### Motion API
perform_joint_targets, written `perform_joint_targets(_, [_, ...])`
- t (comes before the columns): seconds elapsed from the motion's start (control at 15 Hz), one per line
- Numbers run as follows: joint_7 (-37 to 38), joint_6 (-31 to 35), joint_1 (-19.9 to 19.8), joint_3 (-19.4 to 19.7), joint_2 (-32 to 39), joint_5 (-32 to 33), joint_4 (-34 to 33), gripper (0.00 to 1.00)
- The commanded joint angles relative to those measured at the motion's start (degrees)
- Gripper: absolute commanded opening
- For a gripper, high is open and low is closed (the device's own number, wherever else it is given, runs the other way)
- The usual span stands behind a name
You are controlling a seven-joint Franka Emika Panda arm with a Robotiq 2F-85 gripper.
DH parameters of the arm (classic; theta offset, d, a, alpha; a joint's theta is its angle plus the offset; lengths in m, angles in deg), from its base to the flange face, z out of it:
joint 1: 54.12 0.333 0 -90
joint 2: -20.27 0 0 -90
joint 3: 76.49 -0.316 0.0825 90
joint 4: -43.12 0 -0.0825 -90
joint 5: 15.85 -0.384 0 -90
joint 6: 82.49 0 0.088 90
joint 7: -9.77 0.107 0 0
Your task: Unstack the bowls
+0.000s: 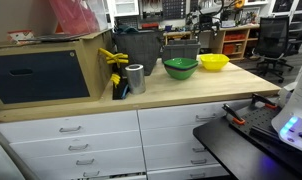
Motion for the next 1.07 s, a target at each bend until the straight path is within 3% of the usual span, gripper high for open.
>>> perform_joint_targets(0.0, [-1.5,2.2,0.8,-0.4,0.3,0.4,1.5,1.0])
perform_joint_targets(1.0, [-0.9,12.4,2.9,-0.5,6.2,0.1,5.3,1.0])
